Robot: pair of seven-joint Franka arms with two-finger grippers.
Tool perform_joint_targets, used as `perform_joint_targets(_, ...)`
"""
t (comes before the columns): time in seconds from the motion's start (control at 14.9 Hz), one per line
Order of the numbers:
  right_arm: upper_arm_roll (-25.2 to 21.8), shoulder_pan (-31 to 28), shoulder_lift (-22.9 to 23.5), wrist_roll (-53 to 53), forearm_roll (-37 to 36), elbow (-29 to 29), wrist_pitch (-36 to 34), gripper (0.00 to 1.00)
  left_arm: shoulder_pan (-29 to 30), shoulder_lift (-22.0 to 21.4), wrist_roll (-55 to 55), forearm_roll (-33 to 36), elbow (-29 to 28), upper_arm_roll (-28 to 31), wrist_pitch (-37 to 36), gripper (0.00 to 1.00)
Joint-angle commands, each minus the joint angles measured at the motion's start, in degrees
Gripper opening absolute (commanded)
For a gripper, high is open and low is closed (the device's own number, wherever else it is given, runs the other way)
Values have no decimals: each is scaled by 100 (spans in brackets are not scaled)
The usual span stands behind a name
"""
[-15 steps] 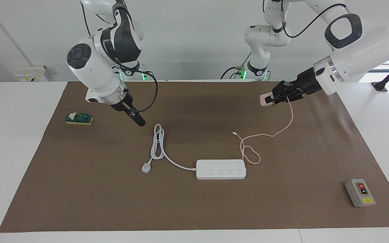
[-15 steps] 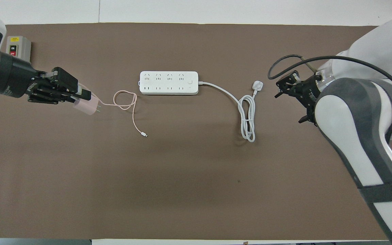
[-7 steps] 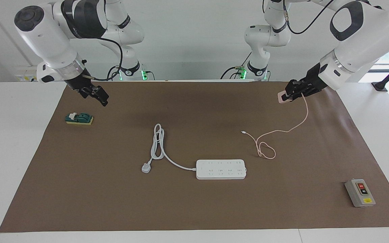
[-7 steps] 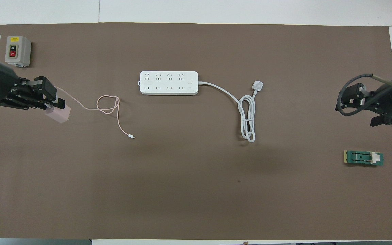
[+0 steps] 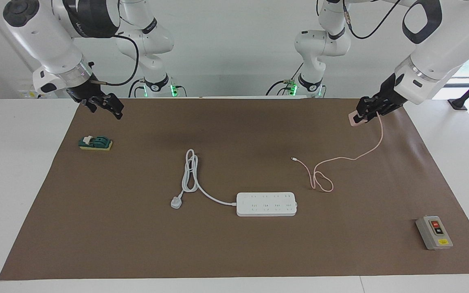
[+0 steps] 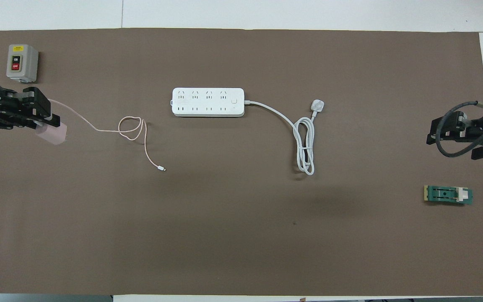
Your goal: Plug charger into power strip
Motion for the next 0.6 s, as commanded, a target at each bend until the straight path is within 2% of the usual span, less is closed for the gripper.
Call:
perform_joint_targets(0.0,98,-70,5,-329,-52,60,204,100,-41,114,-1064,162,162,78,-39,0)
perform_joint_targets(0.07,89,-87,22,-678,-87,77,-58,100,-59,114,-1286,258,171,69,-48,0)
perform_joint_targets(0.27,28,-184,57,-1533,-105,77,-166,100,-68,97,-1559,470,171,43,-170,0)
perform_joint_targets(0.4,-51,-202,48,-1491,-88,25,-193,100,-50,114,-2138,452,293,52,-224,0)
perform_joint_targets(0.54,-157,-210,75,-1490,-79,-2,-158,100,-67,97,-2115,522,320,43,-242,0)
